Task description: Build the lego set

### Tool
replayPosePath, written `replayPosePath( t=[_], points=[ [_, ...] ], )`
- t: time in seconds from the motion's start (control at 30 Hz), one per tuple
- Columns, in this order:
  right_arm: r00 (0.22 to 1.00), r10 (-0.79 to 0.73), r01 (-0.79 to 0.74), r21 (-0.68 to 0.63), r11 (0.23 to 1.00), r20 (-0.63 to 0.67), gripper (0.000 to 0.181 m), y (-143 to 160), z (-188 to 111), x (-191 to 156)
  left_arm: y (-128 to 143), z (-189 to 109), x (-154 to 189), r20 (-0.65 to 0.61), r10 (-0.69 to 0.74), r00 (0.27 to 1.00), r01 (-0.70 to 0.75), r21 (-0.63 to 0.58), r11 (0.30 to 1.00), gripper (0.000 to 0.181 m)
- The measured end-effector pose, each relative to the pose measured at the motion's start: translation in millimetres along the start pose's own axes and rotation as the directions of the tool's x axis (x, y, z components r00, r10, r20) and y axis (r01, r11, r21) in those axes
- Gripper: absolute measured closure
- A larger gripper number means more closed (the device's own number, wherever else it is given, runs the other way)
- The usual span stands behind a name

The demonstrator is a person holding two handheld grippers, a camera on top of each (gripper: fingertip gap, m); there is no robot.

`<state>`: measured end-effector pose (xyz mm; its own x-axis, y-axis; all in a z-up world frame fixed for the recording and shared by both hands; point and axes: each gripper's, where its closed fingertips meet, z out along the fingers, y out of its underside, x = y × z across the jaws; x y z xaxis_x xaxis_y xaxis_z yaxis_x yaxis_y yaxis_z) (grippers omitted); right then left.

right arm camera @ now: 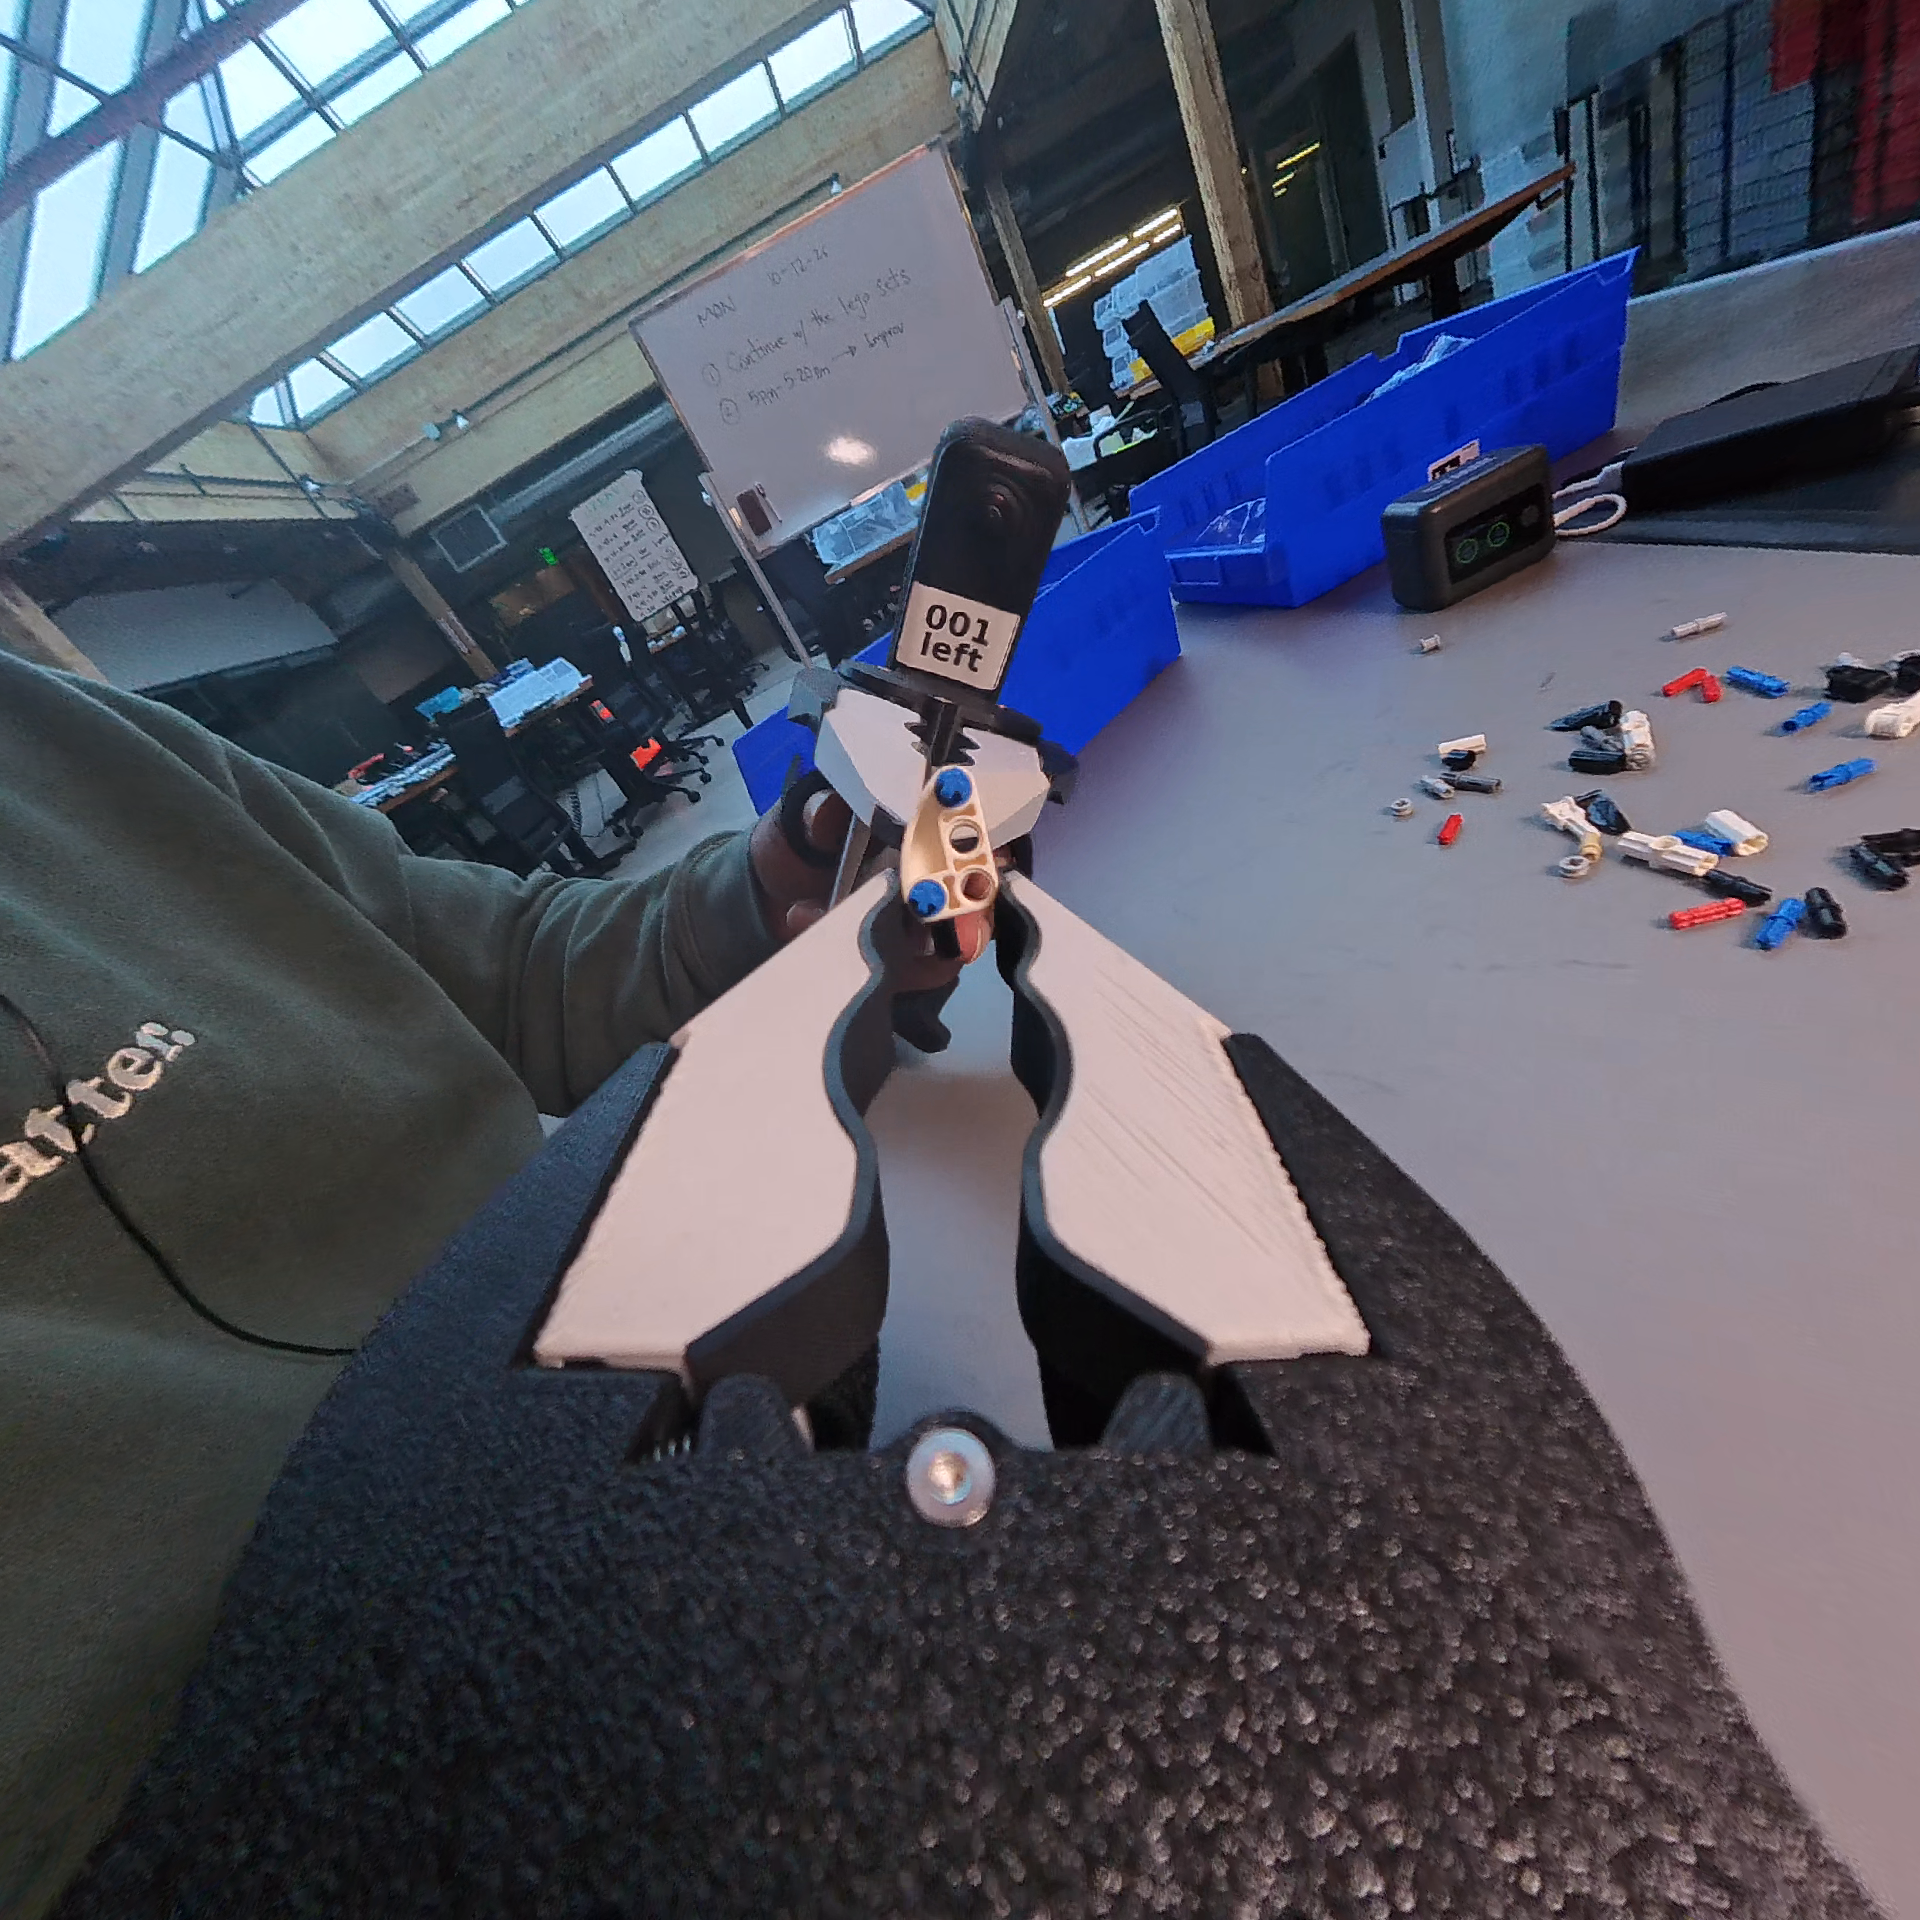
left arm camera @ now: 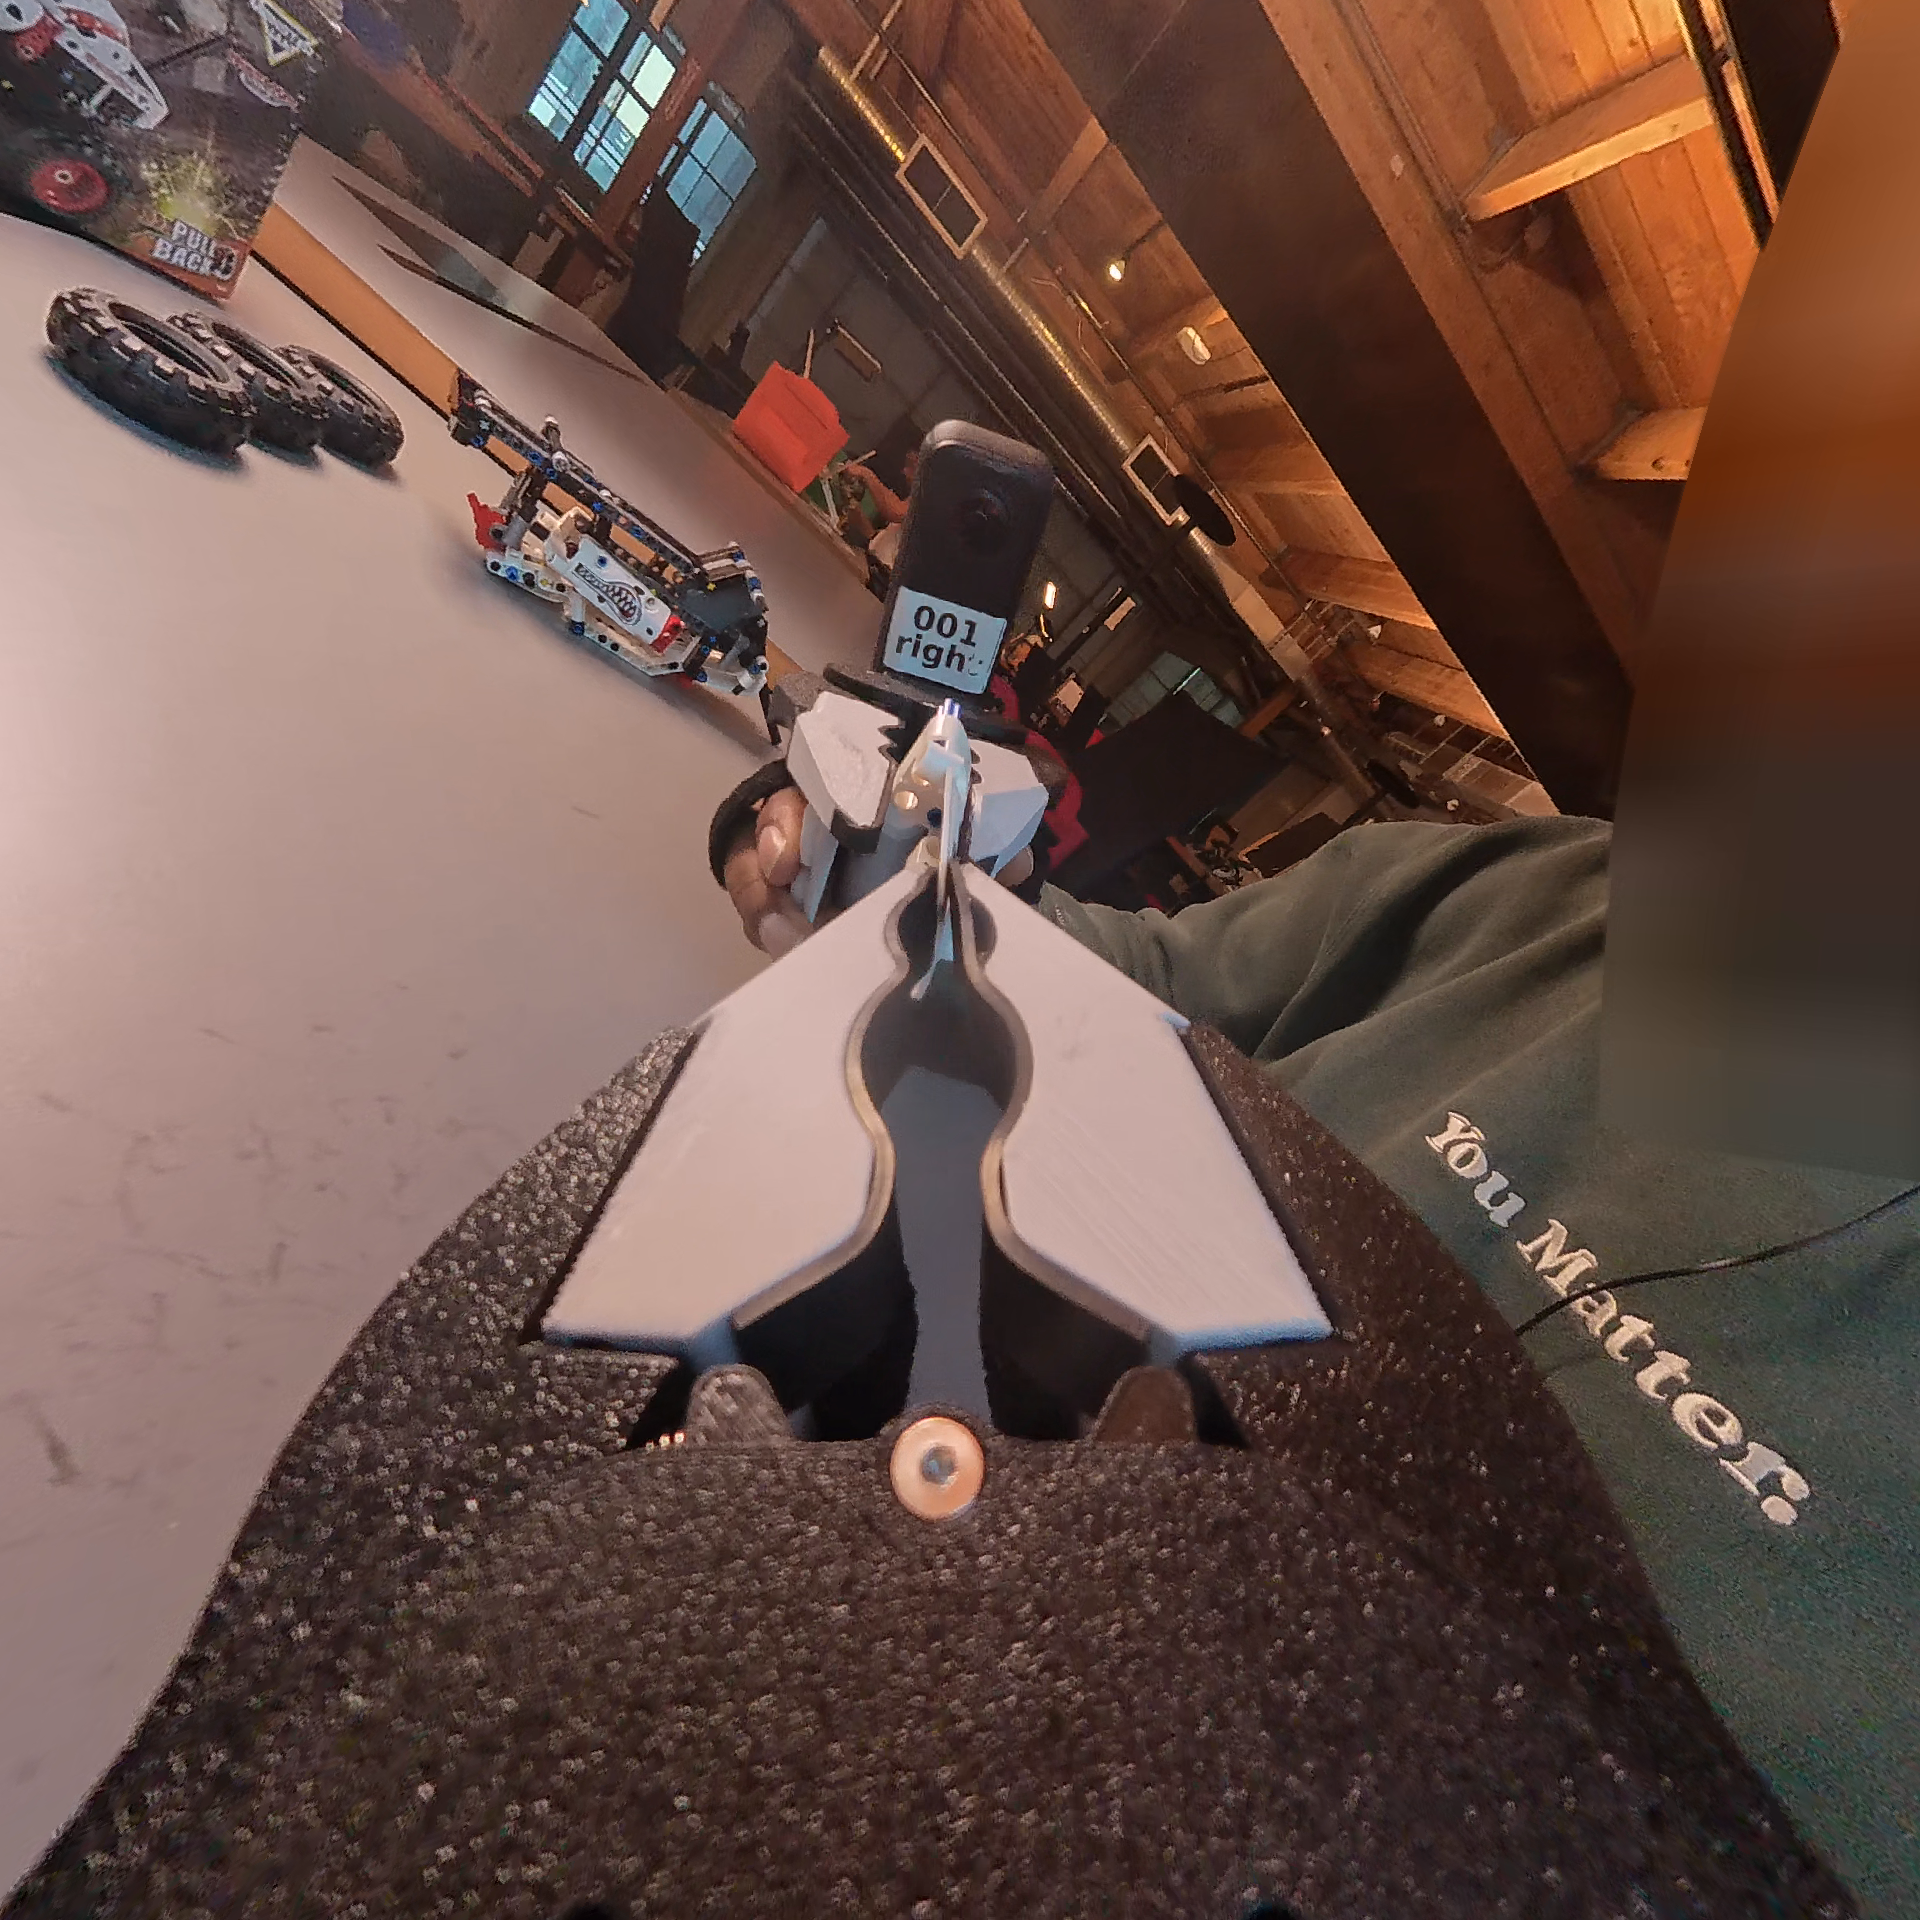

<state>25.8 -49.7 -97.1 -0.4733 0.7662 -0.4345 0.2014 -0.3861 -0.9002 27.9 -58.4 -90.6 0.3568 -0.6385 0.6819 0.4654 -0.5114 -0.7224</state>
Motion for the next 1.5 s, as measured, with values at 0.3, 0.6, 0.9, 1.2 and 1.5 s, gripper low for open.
replayPosePath(
  t=[0.3, 0.6, 0.9, 1.2, 1.5],
  points=[
    [0.998, 0.059, -0.06, 0.038, 0.997, 0.029, 0.166, -7.5, -3.1, -2.0, 5.7, 3.2, -0.6, 0.065, 0.14, 0.988, -0.136, -0.057, 0.989, 0.176],
    [1.0, -0.005, 0.005, 0.002, 1.0, 0.023, 0.166, -4.2, -4.8, -3.8, 4.1, 2.5, 0.9, 0.022, 0.079, 0.997, -0.078, -0.026, 0.997, 0.171],
    [0.998, -0.059, 0.059, -0.049, 0.997, -0.005, 0.166, 3.5, -2.5, -0.3, 6.1, -2.2, -6.6, 0.039, 0.004, 0.999, -0.002, -0.043, 0.999, 0.177],
    [0.794, -0.586, 0.505, -0.361, 0.784, -0.162, 0.137, 25.5, -18.9, 31.9, 23.6, -9.6, -37.4, 0.189, -0.063, 0.98, 0.09, -0.139, 0.986, 0.178],
    [0.536, -0.842, 0.721, -0.483, 0.497, -0.067, 0.145, 44.0, -13.2, 30.0, 42.9, -1.4, -37.1, 0.176, -0.133, 0.975, 0.169, -0.209, 0.963, 0.178]
  ],
)
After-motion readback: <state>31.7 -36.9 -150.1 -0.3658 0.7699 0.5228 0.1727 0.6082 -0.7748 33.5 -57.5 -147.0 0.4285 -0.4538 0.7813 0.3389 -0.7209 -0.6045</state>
